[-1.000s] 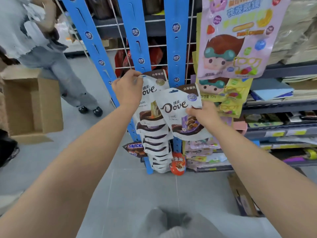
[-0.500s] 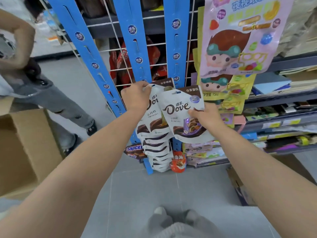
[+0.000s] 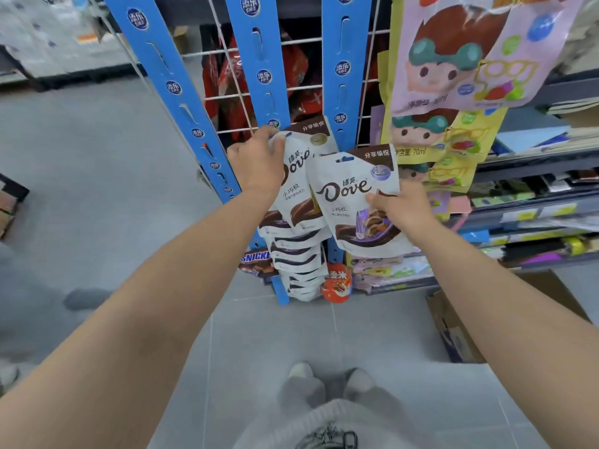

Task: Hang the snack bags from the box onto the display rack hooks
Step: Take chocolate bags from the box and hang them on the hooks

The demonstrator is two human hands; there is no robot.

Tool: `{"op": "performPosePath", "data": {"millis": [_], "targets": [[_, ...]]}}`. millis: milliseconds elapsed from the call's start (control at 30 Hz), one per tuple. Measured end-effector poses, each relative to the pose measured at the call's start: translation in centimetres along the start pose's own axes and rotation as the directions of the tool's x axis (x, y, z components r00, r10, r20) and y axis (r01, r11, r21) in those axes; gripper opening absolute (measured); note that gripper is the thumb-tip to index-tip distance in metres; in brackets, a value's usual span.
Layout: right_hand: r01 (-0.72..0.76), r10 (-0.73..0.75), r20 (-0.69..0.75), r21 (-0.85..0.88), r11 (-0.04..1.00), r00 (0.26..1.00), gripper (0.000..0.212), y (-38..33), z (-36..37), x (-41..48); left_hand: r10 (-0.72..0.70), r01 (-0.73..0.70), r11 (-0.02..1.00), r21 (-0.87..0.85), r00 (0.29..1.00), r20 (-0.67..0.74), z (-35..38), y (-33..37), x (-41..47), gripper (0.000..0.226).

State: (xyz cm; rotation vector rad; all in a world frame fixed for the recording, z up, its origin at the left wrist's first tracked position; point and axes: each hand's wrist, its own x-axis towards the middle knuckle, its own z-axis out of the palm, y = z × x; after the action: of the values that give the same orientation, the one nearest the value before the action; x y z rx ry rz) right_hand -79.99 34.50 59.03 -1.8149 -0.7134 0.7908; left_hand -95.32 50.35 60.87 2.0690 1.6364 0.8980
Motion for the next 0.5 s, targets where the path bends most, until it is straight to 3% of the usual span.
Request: {"op": "performPosePath", "data": {"millis": [167,267,400,500], "targets": [[0.014,-0.014,-0.005,-0.004,1.000,1.000,0.022,-0.3,-0.3,-0.2,-0.088,0.086,0.995,-0.059,0.995,-0.041,-0.5,0.8,-0.1,0.021],[0.016,-0.016,-0.005,-0.006,1.000,1.000,0.019,-0.4,-0.4,-0.1,-0.252,0.247,0.955,-0.165,0.968,-0.010,-1.0,1.3,0.3,0.012],[0.000,0.000,0.007,-0.007,1.000,1.000,0.019,-0.4,-0.3,0.1,-0.498,0.531,0.747,-0.401,0.846,0.191,-2.0,1.8,1.3,0.021],[0.006,-0.006,0.025,-0.012,1.000,1.000,0.021,-0.4,0.0,0.2,-0.542,0.607,0.676,-0.418,0.794,0.276,-2.4,2.4,1.6,0.018]]}}
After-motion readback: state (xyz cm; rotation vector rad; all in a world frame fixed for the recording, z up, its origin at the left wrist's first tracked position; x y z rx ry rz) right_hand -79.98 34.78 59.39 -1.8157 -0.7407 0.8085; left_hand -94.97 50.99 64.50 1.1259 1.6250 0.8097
